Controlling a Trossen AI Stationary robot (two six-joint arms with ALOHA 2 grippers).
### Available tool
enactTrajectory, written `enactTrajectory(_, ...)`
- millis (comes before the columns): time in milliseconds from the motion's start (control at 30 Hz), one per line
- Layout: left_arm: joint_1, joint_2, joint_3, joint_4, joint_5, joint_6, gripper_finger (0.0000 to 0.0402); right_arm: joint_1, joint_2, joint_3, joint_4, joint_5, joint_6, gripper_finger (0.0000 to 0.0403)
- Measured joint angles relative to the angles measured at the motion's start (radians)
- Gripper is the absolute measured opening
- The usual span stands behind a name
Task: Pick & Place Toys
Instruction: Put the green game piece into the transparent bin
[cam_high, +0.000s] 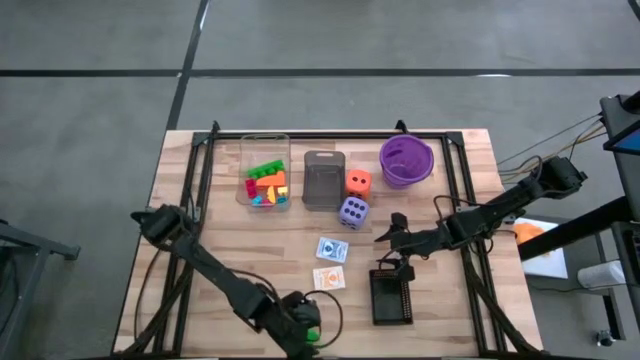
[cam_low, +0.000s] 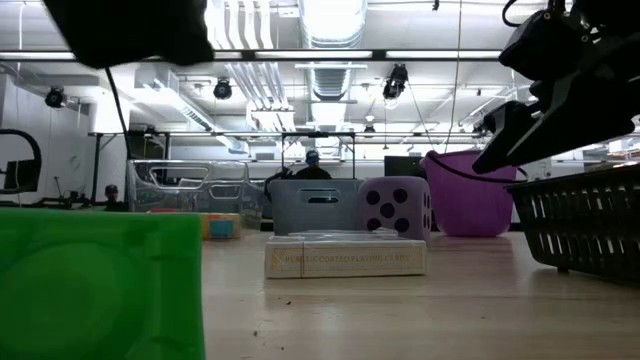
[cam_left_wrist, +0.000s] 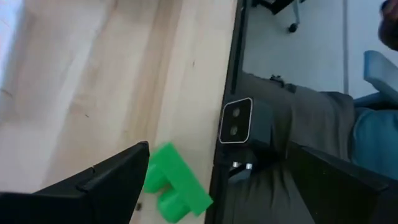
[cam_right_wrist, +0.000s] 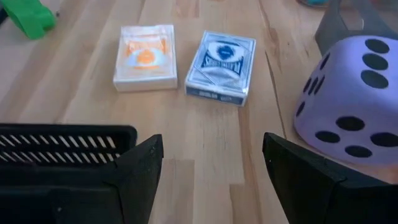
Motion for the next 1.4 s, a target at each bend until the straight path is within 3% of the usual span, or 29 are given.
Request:
enactTrajectory(167,-0.004,0.066,0.066,-0.091,-0.001,-0.094,0.0381,0.0,0.0,0.0,-0.02,0.002,0.0,0.0275)
enactTrajectory(467,-0.012,0.117,0.074,-0.145,0.026,-0.176,0.0381,0.0,0.0,0.0,-0.027,0.021,0.0,0.0275)
enactTrajectory(833,-0.012,0.162,0.077,-0.23,0.03,-0.144,0.0381,0.0,0.0,0.0,-0.026,0.075,0.0,0.0275)
enactTrajectory(1067,-0.003,0.158,0.078,-0.357,-0.03,-0.141,0.0379,0.0,0.0,0.001,0.004,0.092,-0.001,0.0275)
enactTrajectory(1400,0.013,0.166,0.07,-0.542,-0.1,-0.043,0.0304,0.0,-0.001,0.001,0.017,0.118,0.0,0.0275)
